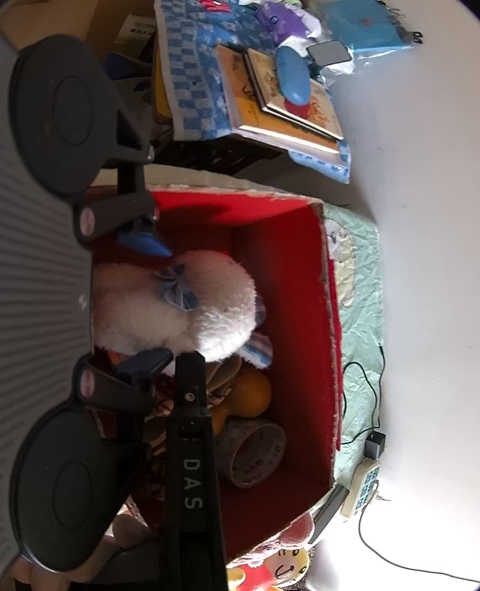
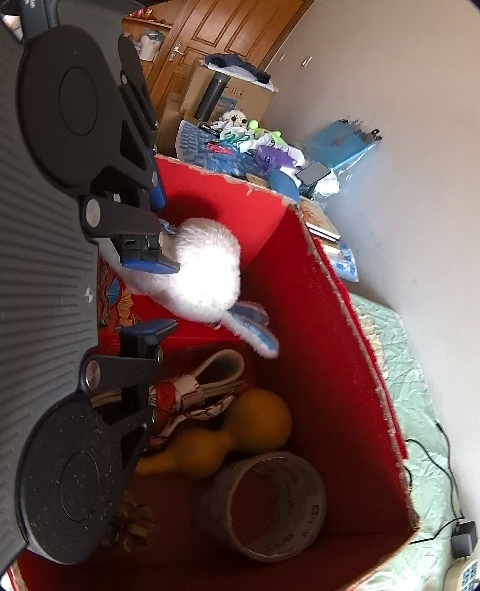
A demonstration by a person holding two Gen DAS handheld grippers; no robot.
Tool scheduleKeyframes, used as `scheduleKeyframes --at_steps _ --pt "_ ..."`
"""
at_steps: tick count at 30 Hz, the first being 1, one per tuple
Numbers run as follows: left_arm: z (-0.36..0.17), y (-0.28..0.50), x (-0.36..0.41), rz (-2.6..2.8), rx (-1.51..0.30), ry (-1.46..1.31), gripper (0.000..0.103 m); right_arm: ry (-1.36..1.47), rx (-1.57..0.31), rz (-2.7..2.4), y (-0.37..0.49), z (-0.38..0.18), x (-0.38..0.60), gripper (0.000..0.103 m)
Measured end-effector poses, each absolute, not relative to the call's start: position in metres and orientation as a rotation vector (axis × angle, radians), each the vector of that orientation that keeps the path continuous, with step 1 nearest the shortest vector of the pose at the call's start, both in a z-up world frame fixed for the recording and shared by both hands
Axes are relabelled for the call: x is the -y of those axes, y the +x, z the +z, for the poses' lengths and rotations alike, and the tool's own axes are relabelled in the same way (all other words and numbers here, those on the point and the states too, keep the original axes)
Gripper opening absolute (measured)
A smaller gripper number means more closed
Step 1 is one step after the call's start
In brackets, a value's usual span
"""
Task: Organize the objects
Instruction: 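Carry the white bunny with the right gripper over the red box, then lower the bunny into the red box and open the right gripper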
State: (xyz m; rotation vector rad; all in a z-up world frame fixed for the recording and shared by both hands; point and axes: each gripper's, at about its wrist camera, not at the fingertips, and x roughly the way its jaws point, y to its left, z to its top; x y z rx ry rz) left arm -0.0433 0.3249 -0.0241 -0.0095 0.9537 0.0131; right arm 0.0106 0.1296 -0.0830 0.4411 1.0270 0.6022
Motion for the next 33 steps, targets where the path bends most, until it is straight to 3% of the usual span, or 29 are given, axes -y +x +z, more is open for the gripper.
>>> scheduleKeyframes --at_steps 3,5,11,12,17,33 --pt "-0.023 -0.045 -0.327 0.020 -0.957 -0.009 0.060 0.414 -1.057 0.550 0.015 -0.087 -0.134 0.029" --pt "-0.022 -0.046 -0.329 0.029 -0.954 -0.004 0.060 0.395 -1.089 0.534 0.020 -0.090 -0.139 0.022" --pt "-0.020 -0.049 -0.332 0.034 -0.959 -0.014 0.061 0.309 -1.106 0.587 0.023 -0.091 -0.167 0.022" --pt "-0.021 -0.049 -0.331 0.039 -0.964 -0.004 0.056 0.300 -1.111 0.591 0.022 -0.092 -0.170 0.022" --pt "-0.020 -0.053 -0.333 0.028 -0.957 -0.018 0.060 0.317 -1.101 0.567 0.021 -0.090 -0.157 0.022" --pt "-0.001 -0.055 -0.306 0.020 -0.941 -0.009 0.062 0.281 -0.922 0.471 -0.011 -0.052 -0.114 0.024"
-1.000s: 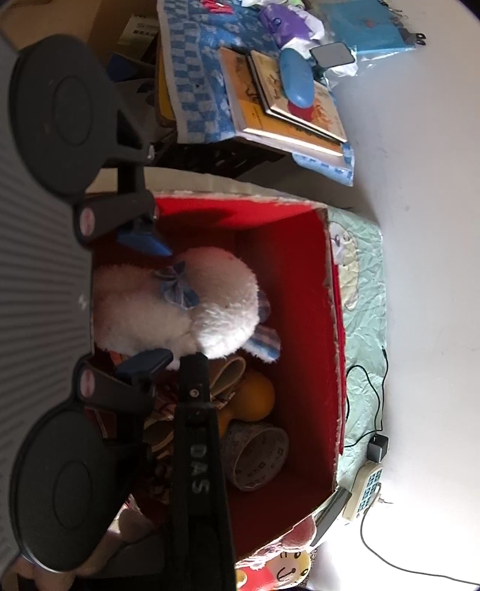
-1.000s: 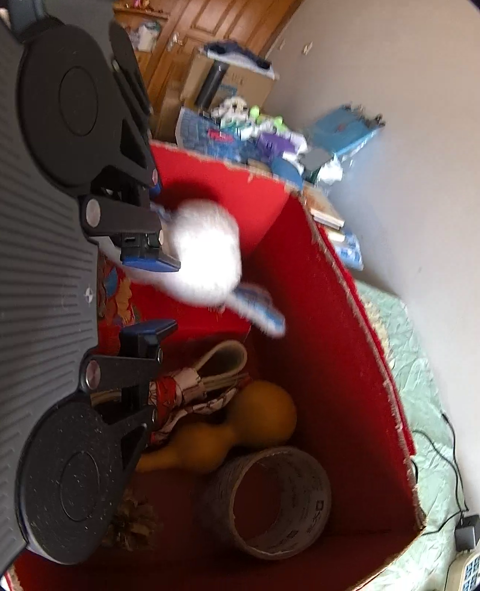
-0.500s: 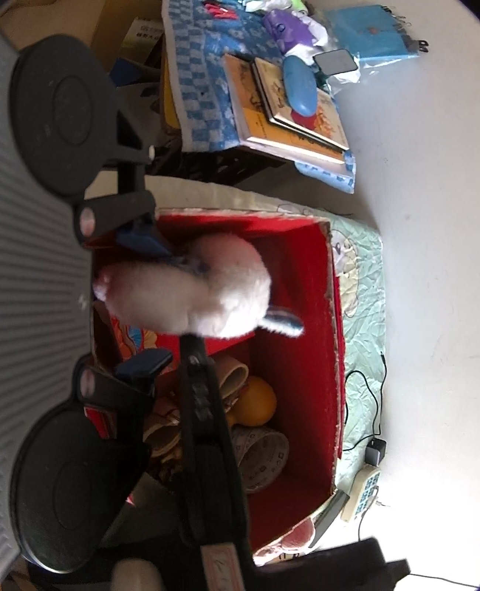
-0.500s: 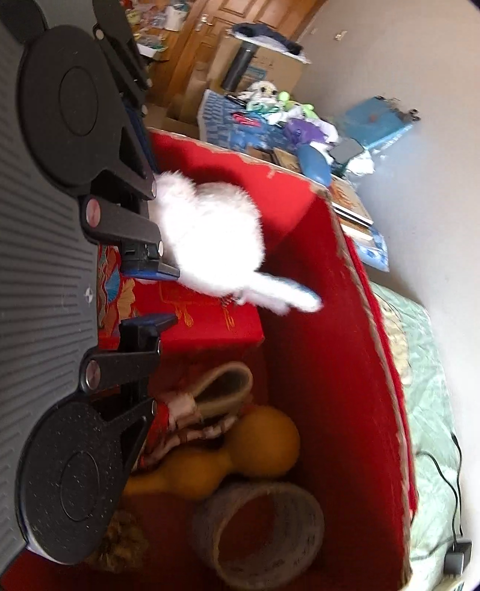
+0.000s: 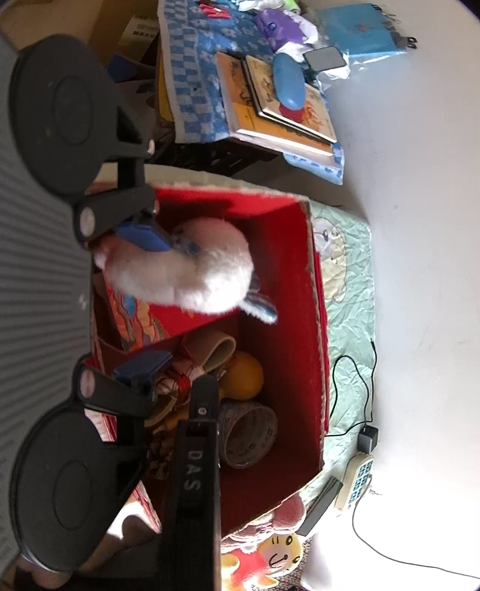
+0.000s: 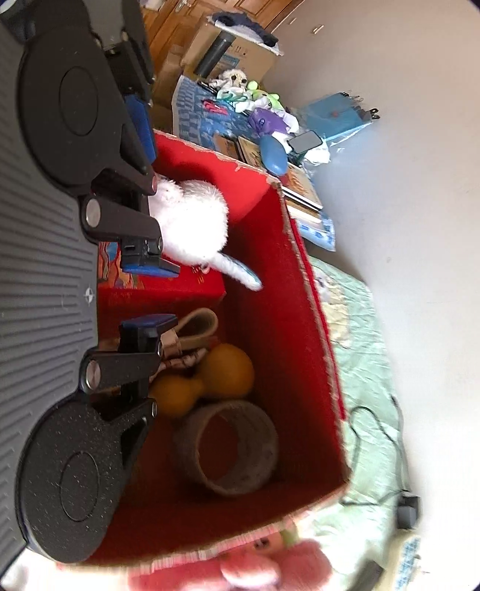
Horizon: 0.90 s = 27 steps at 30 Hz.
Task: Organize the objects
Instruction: 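Lower the bunny into the red box and open the right gripper, then move the right gripper back toward the yellow tiger plush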
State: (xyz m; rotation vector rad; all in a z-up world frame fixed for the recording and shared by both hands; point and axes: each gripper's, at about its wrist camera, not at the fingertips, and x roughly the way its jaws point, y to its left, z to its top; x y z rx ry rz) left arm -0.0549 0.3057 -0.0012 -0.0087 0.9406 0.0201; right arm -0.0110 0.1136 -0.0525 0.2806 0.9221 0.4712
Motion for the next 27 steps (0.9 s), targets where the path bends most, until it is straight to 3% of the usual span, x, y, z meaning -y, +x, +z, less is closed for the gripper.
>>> scheduleKeyframes --at_steps 16,27 --pt "0.021 -0.058 -0.204 0.039 -0.922 0.080 0.078 0.293 -0.839 0.442 -0.045 -0.029 -0.024 0.024" --pt "0.031 -0.055 -0.117 0.029 -0.913 0.118 0.079 0.302 -0.823 0.412 -0.053 -0.023 0.055 0.025"
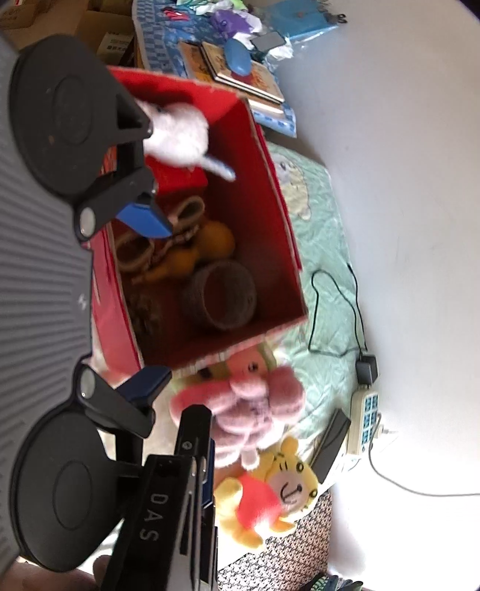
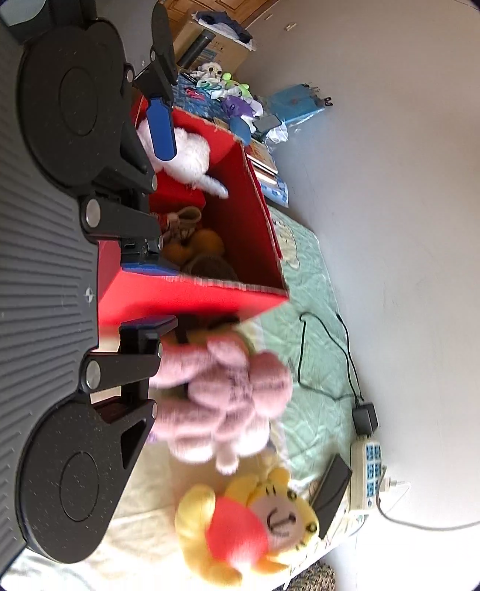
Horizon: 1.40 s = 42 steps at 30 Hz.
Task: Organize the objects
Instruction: 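Move the right gripper back toward the yellow tiger plush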
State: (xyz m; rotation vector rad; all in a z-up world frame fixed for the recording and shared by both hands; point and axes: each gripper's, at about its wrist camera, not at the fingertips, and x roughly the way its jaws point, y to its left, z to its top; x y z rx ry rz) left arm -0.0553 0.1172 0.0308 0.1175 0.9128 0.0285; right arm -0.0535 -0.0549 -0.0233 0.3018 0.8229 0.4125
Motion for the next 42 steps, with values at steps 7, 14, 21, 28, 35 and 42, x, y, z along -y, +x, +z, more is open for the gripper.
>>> scheduleKeyframes --at_steps 7,14,21,28,35,42 --pt "0.024 -0.048 -0.069 0.014 -0.937 0.130 0.081 0.313 -0.832 0.390 -0.054 -0.029 0.099 0.026" --pt "0.016 -0.041 -0.027 -0.004 -0.951 0.151 0.083 0.325 -0.843 0.366 -0.052 -0.035 0.137 0.031" --pt "0.011 -0.033 0.005 -0.018 -0.962 0.179 0.085 0.354 -0.858 0.339 -0.051 -0.042 0.165 0.031" --pt "0.005 -0.027 0.031 -0.030 -0.974 0.207 0.088 0.384 -0.871 0.318 -0.051 -0.050 0.191 0.032" --pt "-0.003 -0.019 0.051 -0.034 -0.986 0.231 0.091 0.407 -0.890 0.296 -0.047 -0.058 0.212 0.032" --pt "-0.009 -0.008 0.071 -0.062 -0.992 0.260 0.091 0.429 -0.904 0.261 -0.040 -0.064 0.233 0.033"
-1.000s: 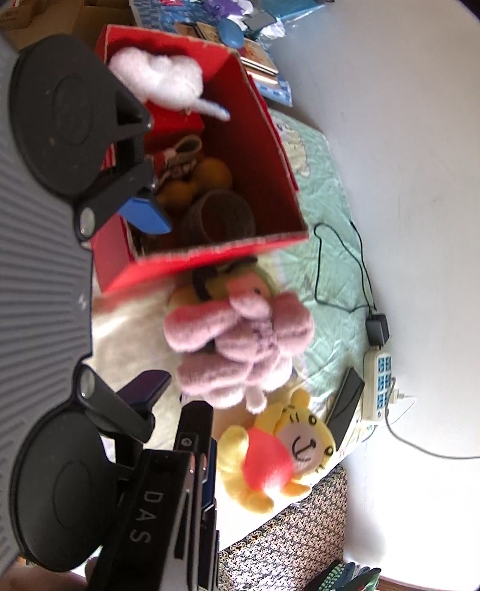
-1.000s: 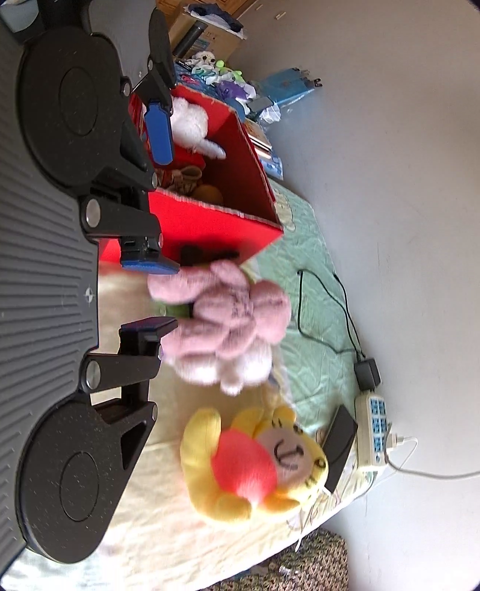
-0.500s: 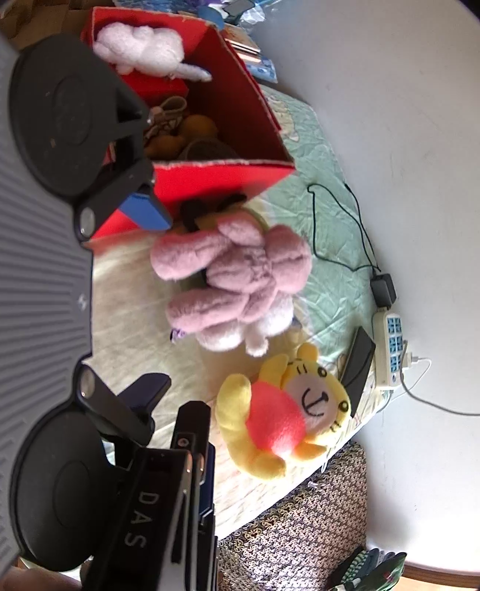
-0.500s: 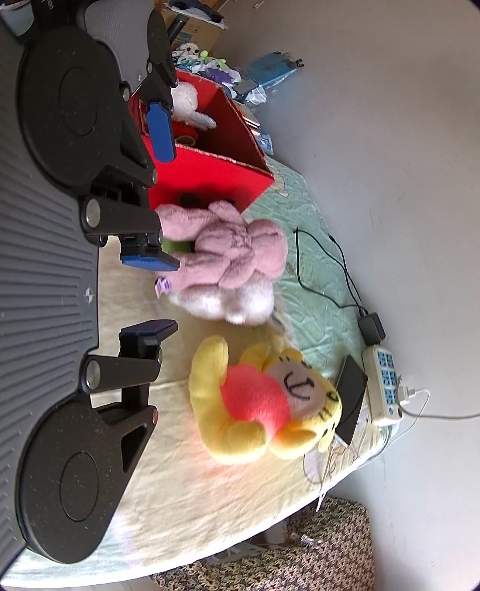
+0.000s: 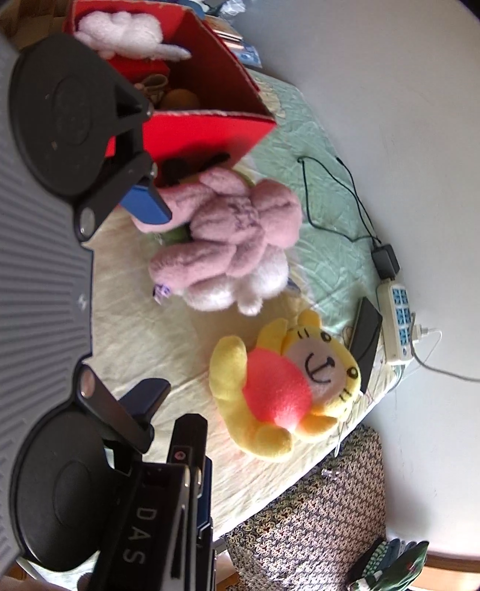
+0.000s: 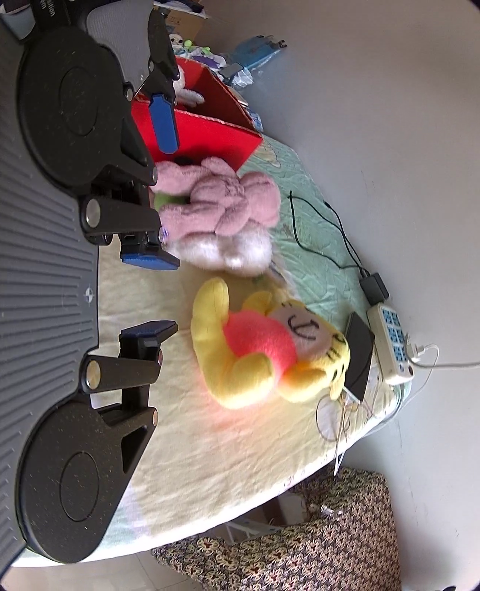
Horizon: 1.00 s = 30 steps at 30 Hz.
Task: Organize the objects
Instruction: 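Move the right gripper back toward the yellow tiger plush, then grasp the yellow tiger plush with the right gripper and lift it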
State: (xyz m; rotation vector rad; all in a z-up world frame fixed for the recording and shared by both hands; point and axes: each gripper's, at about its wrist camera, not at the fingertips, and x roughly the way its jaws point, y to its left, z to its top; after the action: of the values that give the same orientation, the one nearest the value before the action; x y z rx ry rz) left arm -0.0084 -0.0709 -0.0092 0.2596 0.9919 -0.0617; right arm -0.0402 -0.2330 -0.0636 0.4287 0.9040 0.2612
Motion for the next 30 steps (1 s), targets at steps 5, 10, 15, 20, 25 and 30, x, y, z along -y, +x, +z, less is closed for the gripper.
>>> scheduleKeyframes --at_steps 5,10,15,20,25,30 --pt "-0.025 0.003 0.079 -0.177 -1.023 0.205 0.091 0.465 -0.911 0.215 -0.034 -0.071 0.254 0.033" --pt "-0.036 0.013 0.083 -0.302 -1.041 0.105 0.090 0.516 -0.910 0.164 -0.026 -0.079 0.278 0.034" --pt "-0.036 0.024 0.089 -0.398 -0.982 0.067 0.091 0.597 -0.902 0.138 -0.006 -0.087 0.299 0.044" --pt "-0.047 0.046 0.088 -0.453 -1.000 -0.009 0.092 0.684 -0.900 0.150 0.025 -0.101 0.308 0.049" --pt "-0.060 0.067 0.086 -0.470 -1.011 -0.060 0.094 0.724 -0.903 0.177 0.053 -0.116 0.309 0.063" --pt "-0.074 0.081 0.088 -0.451 -1.036 -0.059 0.095 0.697 -0.922 0.195 0.079 -0.131 0.303 0.063"
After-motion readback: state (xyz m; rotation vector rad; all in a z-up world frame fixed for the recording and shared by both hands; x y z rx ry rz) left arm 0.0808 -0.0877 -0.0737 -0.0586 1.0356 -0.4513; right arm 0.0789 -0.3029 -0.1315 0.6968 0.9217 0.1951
